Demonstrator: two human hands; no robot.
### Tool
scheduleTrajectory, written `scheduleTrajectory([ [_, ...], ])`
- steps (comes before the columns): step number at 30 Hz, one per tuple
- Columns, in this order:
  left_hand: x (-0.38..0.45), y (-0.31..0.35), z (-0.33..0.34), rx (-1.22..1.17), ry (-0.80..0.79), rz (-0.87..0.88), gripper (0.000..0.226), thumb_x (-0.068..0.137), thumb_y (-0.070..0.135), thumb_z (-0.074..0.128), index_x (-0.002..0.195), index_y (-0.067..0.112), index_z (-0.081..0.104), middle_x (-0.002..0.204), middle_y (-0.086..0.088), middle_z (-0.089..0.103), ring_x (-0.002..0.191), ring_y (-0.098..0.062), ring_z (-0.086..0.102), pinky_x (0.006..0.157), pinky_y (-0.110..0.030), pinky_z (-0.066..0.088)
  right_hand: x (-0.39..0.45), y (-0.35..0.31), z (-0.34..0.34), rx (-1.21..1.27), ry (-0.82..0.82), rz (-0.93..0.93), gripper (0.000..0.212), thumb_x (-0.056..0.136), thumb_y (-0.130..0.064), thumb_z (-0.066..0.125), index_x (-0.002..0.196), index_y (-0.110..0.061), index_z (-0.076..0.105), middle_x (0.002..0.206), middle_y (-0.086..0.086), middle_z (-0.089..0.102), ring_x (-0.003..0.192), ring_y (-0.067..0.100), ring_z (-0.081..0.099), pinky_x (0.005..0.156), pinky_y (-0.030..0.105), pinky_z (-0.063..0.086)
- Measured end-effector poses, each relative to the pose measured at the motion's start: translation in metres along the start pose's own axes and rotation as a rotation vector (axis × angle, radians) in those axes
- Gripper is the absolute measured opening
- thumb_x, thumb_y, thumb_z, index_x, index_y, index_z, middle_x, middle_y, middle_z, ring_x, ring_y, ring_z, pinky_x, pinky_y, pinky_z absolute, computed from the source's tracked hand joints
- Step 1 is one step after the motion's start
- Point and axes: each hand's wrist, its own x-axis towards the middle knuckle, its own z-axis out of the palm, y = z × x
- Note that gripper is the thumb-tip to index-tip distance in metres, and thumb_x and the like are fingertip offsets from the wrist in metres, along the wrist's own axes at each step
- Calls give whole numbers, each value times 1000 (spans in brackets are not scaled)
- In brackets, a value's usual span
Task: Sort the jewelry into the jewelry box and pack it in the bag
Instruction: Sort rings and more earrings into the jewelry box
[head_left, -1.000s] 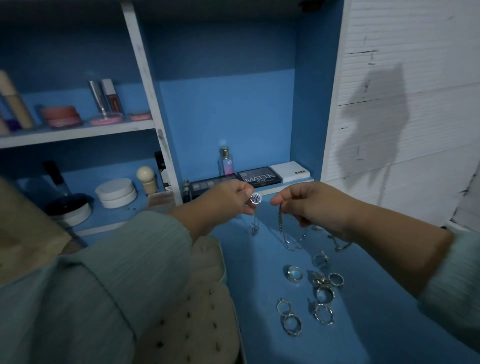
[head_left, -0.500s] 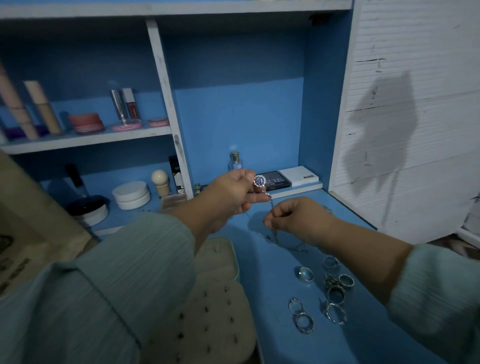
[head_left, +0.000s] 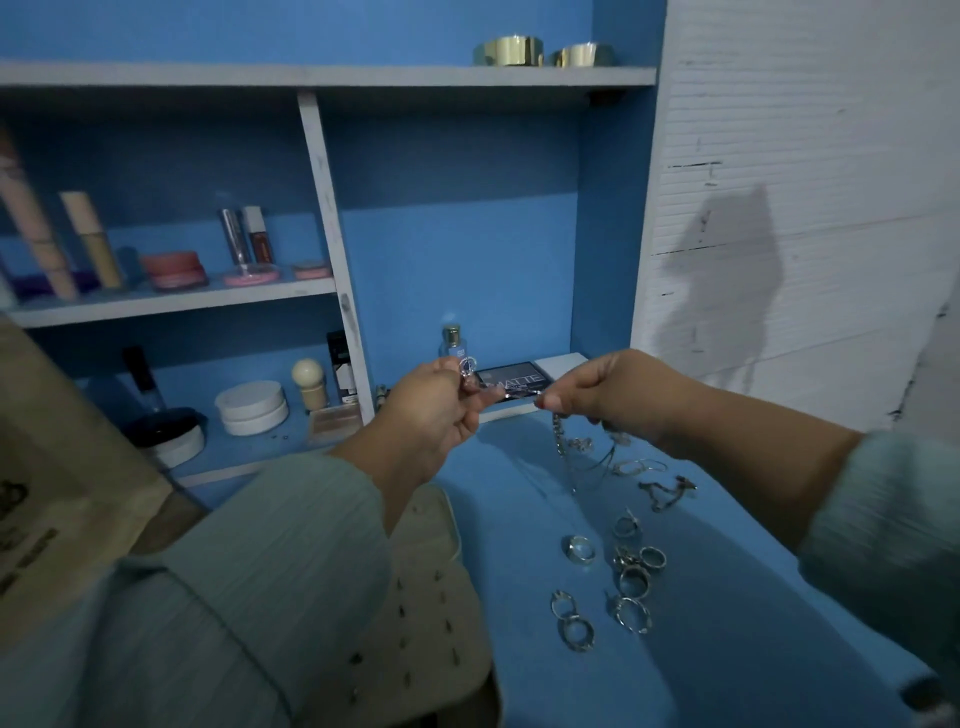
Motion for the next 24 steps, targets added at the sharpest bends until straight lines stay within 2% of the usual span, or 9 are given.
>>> scheduleTrajectory([
  [3,-8,4,2,-32,-20,-2,27,103,14,28,79,19,39,64,2,41,35,1,49,42,-14,27,-8,-12,-9,-59,14,-19,6,81,-27,69,82,-23,74,59,-14,58,60,3,45,54,15,36],
  [6,-17,8,3,-2,-42,6,26,102,15,29,81,20,41,65,3,43,37,0,47,40,-13,25,-16,-20,-17,-91,5,-38,8,83,-22,67,78,-26,73,61,-13,60,61,4,45,54,15,34],
  [9,-26,9,4,168,-74,55,22,102,16,29,86,19,44,69,2,48,47,-6,42,39,-14,24,-22,-26,-21,-93,25,-41,7,84,-23,67,83,-24,73,71,-9,63,63,5,46,56,17,36],
  [13,-38,6,4,375,-141,95,18,102,18,31,90,18,45,73,1,56,52,-9,40,39,-15,26,-30,-29,-23,-66,37,-23,10,85,-23,66,77,-24,71,74,-7,63,64,8,46,58,20,37],
  [18,-52,7,2,282,-266,41,16,101,25,38,96,20,52,66,4,46,55,-8,37,51,-19,24,-37,-30,-22,93,8,38,14,91,-15,56,85,-12,68,75,-1,65,59,8,45,53,20,32],
  [21,-61,12,-4,288,-371,27,15,96,29,48,104,20,57,65,6,45,58,-6,43,57,-19,33,-42,-35,-22,206,4,58,18,94,-12,49,83,-10,62,77,5,63,57,9,46,51,21,29],
  [24,-70,13,-6,342,-392,34,15,91,12,56,102,22,60,65,5,55,56,-3,53,57,-15,45,-48,-39,-22,243,29,45,20,95,-11,46,81,-11,61,83,7,61,59,10,48,52,22,30],
])
